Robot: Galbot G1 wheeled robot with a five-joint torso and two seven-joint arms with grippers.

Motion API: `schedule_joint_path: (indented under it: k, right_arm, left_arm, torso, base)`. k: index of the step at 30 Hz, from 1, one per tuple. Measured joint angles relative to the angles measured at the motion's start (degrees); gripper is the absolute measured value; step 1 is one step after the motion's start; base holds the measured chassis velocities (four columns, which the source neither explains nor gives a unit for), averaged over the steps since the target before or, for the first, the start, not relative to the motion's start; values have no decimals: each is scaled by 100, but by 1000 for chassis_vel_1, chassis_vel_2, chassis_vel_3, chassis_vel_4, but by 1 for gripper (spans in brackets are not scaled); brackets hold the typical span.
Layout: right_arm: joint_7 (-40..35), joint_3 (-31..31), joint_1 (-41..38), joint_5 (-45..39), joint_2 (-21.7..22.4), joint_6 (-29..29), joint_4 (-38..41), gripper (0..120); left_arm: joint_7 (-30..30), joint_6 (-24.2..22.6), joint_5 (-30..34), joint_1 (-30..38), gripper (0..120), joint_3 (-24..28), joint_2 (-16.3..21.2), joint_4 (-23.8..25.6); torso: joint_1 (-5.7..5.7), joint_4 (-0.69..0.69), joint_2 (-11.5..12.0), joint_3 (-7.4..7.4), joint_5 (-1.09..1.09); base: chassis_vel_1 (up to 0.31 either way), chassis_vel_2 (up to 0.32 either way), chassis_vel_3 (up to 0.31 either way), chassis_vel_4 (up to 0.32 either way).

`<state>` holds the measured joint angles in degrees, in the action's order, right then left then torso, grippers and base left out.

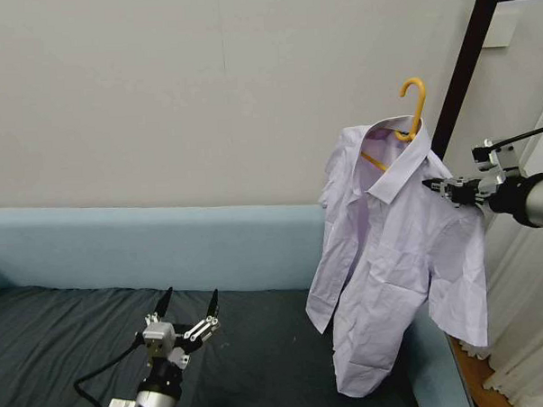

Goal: Pick up the clothes from the sofa and hang them on the clothes hanger.

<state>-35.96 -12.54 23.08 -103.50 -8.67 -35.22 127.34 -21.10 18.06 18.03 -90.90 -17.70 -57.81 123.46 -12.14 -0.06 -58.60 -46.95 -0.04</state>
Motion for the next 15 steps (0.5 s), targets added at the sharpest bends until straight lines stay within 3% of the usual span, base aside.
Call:
schedule_joint_path:
  k: [9,15]
  right_arm:
    - [-502,-109,5,-146,-9,-126,5,6]
    - [-1378,-586,-14,-869,336,-467,-174,6]
  left_arm:
    - [25,570,-406,-762,100,-282,-400,-220]
    - [55,651,-520,-856,100,-308,-477,-274]
  torso:
    - [0,0,0,0,1]
    - [0,-2,0,0,-1]
  base:
    - [0,0,0,0]
    - [0,0,0,0]
